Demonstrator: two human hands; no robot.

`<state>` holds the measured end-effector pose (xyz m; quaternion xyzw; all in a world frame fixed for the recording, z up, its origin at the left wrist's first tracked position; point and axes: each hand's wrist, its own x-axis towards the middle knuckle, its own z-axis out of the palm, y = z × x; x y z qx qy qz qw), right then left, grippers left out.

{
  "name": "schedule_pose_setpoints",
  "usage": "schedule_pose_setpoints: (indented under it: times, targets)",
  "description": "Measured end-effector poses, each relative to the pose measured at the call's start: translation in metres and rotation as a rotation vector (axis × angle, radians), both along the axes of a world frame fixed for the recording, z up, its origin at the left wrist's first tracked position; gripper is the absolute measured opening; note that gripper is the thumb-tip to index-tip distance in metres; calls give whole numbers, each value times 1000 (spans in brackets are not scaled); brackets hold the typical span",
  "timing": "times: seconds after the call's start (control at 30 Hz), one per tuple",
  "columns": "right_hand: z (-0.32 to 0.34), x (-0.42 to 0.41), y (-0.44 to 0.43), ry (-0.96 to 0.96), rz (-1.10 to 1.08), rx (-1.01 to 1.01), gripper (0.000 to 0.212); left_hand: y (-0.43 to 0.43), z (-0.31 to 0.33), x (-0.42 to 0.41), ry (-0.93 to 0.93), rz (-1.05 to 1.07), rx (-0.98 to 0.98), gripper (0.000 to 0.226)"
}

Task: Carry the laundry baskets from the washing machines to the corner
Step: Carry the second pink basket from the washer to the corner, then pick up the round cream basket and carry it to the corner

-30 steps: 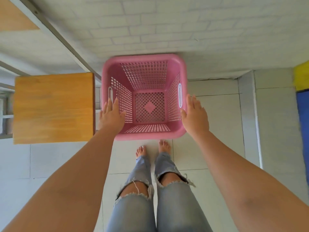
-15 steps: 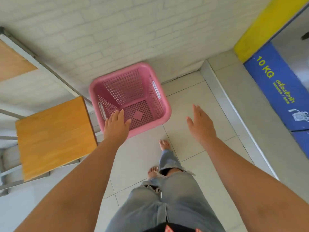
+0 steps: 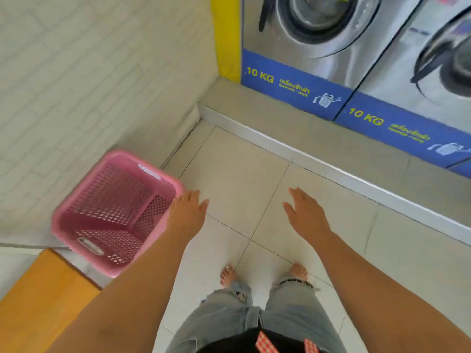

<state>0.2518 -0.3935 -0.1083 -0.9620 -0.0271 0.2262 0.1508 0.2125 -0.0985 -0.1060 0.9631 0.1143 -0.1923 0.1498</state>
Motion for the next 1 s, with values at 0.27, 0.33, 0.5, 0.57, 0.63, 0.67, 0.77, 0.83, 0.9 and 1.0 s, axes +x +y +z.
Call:
schedule_pose_setpoints:
  times: [0.27,0.33,0.5,0.57,0.63,0.67,0.77,0.83,0.9,1.0]
  targets:
    - [4,-50,-174,-11,-307,32,52,-168,12,45,-34,-260,-21,53]
    - [7,-64,-223,-18,-386,31,51,-220,15,50,-24,-312,-28,53]
    - [12,-96,-335,-28,-583,36,50,-350,19,58,26,-424,-70,53]
    - [13,-109,-373,-37,-651,40,50,-396,17,61,43,-467,-91,53]
    - [13,-123,-406,-39,-715,42,50,-440,16,64,57,-527,-85,53]
    - [12,-129,-420,-40,-745,44,51,-461,16,66,62,-555,-82,53]
    - [8,-144,-461,-36,-835,63,51,-518,17,71,72,-639,-81,53]
    - [6,-150,-486,-32,-899,80,51,-554,16,78,77,-693,-75,53]
    - [3,-154,-510,-41,-953,87,51,-589,12,86,80,-744,-65,53]
    - [-4,-154,-551,-60,-1020,86,50,-644,6,101,85,-798,-54,52]
